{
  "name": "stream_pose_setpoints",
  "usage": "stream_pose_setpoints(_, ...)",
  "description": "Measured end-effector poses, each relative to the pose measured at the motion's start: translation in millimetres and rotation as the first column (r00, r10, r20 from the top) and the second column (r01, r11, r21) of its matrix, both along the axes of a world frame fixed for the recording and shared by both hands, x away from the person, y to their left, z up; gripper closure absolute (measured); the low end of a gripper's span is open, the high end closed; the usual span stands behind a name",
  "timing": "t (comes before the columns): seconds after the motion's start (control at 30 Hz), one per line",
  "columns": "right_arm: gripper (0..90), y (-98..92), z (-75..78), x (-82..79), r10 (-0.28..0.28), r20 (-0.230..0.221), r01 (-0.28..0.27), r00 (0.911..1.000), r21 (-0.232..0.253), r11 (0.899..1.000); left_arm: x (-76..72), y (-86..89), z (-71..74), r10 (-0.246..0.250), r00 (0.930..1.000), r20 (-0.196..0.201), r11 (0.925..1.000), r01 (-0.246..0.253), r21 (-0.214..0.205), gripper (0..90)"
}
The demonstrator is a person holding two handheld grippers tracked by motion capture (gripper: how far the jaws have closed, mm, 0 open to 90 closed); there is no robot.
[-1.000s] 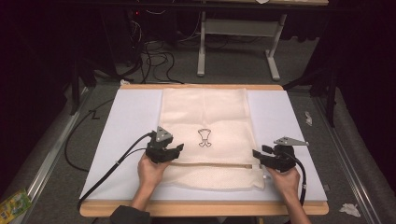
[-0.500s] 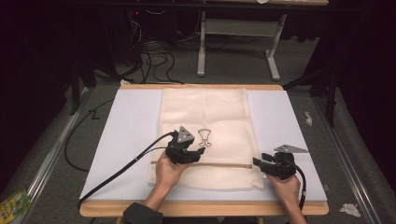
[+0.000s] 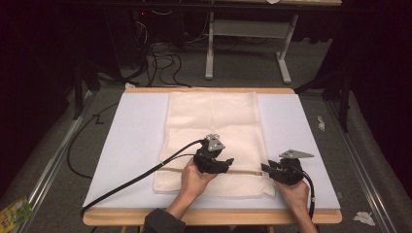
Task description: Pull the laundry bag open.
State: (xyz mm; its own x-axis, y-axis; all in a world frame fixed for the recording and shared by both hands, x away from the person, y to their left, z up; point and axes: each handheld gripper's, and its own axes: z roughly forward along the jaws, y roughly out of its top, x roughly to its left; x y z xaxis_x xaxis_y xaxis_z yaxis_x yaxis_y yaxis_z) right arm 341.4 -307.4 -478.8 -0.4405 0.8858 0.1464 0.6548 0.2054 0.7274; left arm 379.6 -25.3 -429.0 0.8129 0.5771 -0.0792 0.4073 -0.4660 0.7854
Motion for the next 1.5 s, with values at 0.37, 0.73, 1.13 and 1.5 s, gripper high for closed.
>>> stream_pose_setpoints(0.37, 87.8, 1.2, 11.3, -5.9, 0.035, 0.088, -0.036, 0.9955, 0.008, 0.999, -7.8, -18.1, -9.1, -0.068, 0.9971, -0.036, 0.9976, 0.068, 0.014, 45.3)
stream_pose_setpoints(0.73, 88.4, 0.6, 23.5, -8.6, 0.058, 0.130, -0.061, 0.9898, 0.023, 0.998, -14.5, -39.4, -13.1, -0.163, 0.9838, -0.075, 0.9866, 0.163, -0.002, 59.5)
stream_pose_setpoints(1.13, 88.5, -0.6, 31.1, -6.9, 0.062, 0.138, -0.069, 0.9886, 0.046, 0.997, -16.0, -51.9, -19.2, -0.199, 0.9751, -0.099, 0.9800, 0.199, -0.010, 58.1)
stream_pose_setpoints(1.5, 88.5, 0.6, 36.3, -5.4, 0.070, 0.143, -0.083, 0.9872, 0.086, 0.993, -18.5, -56.4, -25.1, -0.200, 0.9755, -0.092, 0.9797, 0.200, -0.004, 54.2)
